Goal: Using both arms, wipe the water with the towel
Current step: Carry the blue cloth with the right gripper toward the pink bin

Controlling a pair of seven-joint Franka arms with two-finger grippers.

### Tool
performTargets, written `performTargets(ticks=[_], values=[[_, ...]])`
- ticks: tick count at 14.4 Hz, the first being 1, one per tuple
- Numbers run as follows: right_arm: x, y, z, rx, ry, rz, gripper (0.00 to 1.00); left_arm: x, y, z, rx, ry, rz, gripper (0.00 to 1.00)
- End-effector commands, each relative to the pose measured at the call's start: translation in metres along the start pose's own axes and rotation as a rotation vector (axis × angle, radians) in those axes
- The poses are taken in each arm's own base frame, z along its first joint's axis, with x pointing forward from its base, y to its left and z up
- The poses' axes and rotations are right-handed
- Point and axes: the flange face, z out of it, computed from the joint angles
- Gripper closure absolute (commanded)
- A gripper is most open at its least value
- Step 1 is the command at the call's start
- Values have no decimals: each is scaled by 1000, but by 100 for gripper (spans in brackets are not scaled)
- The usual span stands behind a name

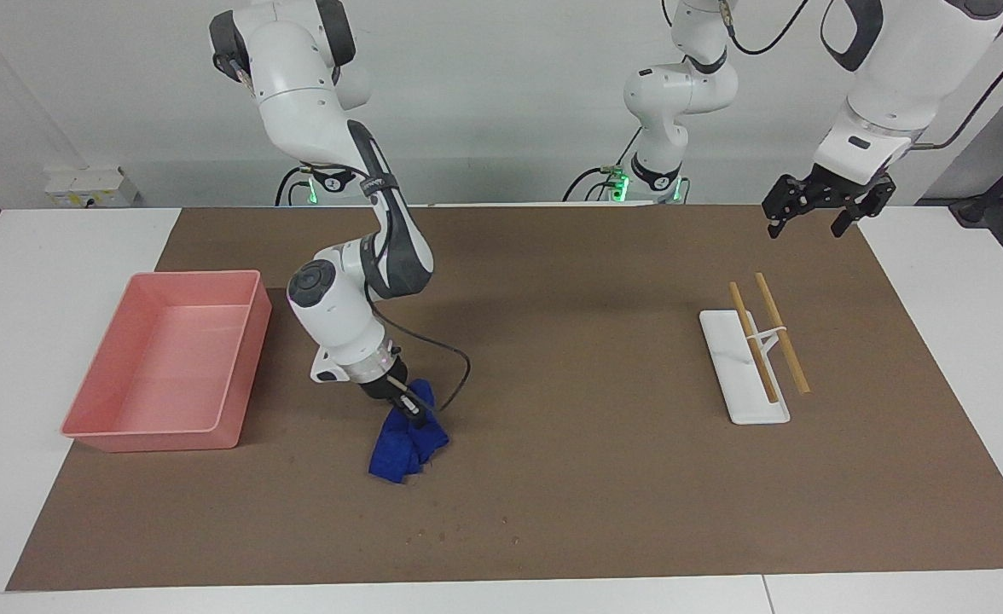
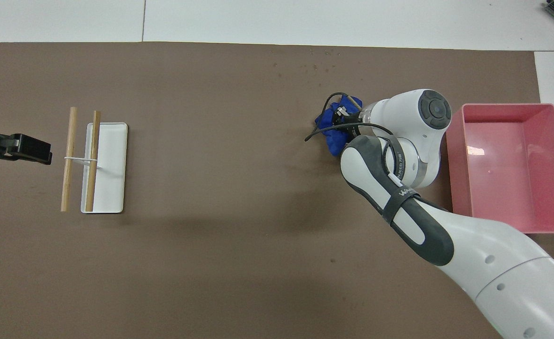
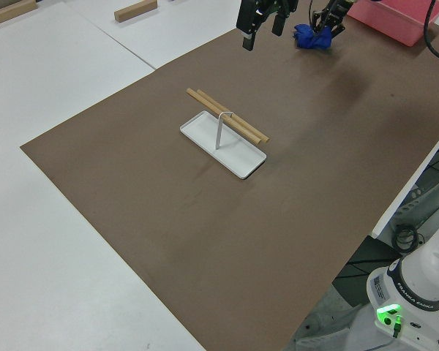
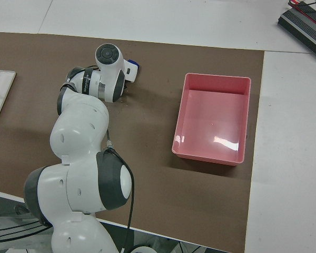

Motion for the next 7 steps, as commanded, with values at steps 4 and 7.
performTargets(ticks=[4, 7], values=[[-44, 72, -4, -151, -91, -15, 100, 15, 4, 5, -2, 32, 7, 0], [-61, 94, -9, -203, -127, -19, 100, 13, 16, 5, -1, 30, 24, 0]])
